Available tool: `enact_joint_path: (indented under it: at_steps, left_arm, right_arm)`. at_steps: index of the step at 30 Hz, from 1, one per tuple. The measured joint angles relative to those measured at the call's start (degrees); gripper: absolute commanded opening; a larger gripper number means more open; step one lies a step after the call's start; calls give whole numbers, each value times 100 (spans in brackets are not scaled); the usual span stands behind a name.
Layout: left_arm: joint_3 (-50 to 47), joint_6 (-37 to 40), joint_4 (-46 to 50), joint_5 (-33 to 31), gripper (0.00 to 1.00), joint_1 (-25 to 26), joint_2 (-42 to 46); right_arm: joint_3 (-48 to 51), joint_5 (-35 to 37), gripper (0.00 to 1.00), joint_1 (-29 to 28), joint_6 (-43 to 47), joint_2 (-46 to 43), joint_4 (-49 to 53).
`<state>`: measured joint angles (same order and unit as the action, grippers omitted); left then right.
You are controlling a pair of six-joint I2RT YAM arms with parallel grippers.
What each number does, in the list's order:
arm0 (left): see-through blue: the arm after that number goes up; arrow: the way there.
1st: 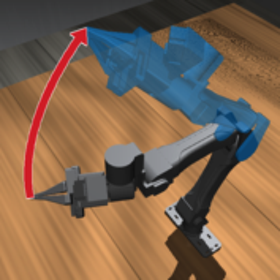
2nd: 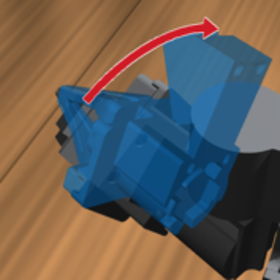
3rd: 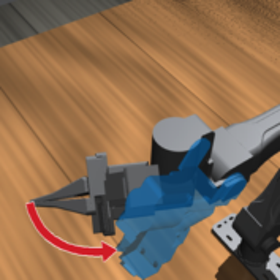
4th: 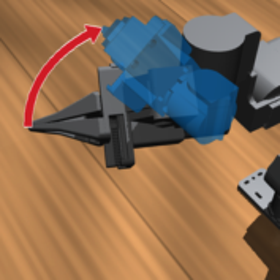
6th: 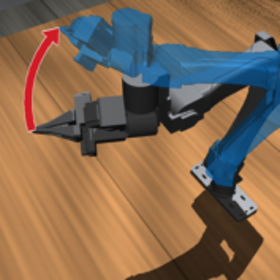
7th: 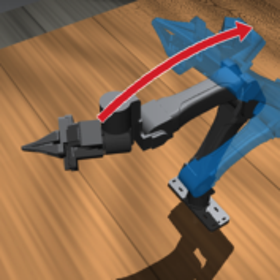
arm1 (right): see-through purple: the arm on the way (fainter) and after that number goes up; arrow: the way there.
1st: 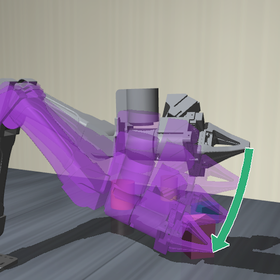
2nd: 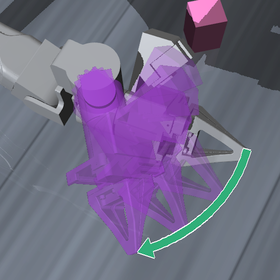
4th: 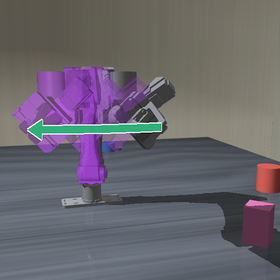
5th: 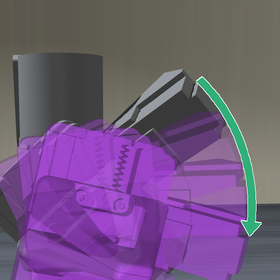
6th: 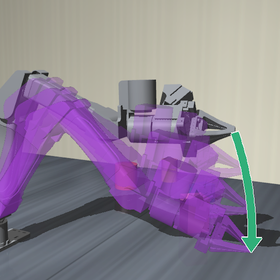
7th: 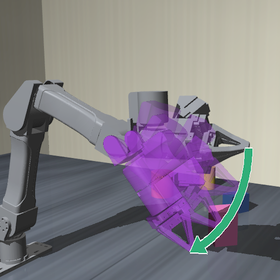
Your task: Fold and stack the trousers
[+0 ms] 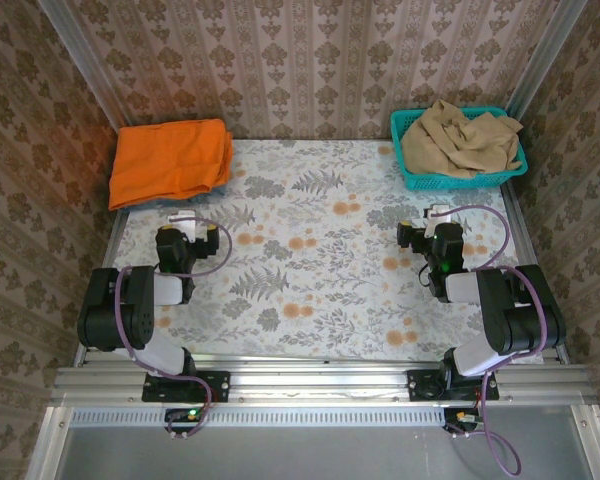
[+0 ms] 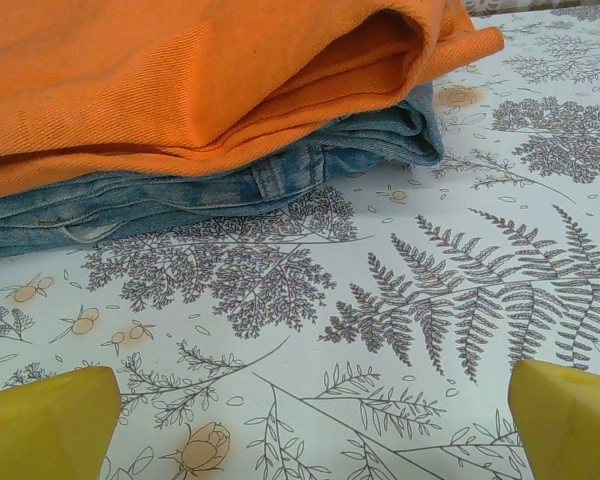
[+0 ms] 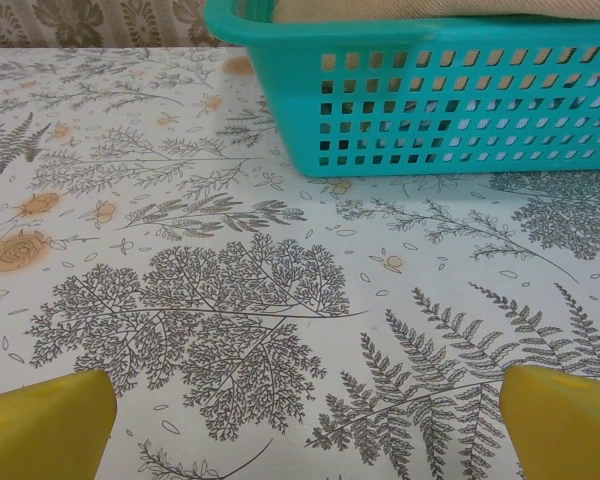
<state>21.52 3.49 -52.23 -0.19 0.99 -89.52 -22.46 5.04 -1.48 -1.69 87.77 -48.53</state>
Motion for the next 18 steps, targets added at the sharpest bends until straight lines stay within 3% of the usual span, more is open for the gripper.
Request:
enact_joint_path:
  at_steps: [5, 9, 14, 18]
  left_arm:
    - [0, 0, 2, -22, 100, 0, 0]
    - [9, -4, 402, -439, 100, 90, 323]
    - [601, -232, 2243, -890, 100, 437, 2057]
    - [1469, -1239, 3823, -1167, 100, 603, 3303]
  right_arm:
    - [0, -83, 100, 39, 0, 0, 9]
    - [-37, 20, 100, -26, 4, -37, 162]
    - [-1075, 817, 100, -658, 35, -841, 2245]
    - [-2736, 1198, 100, -1078, -317, -1436, 3871]
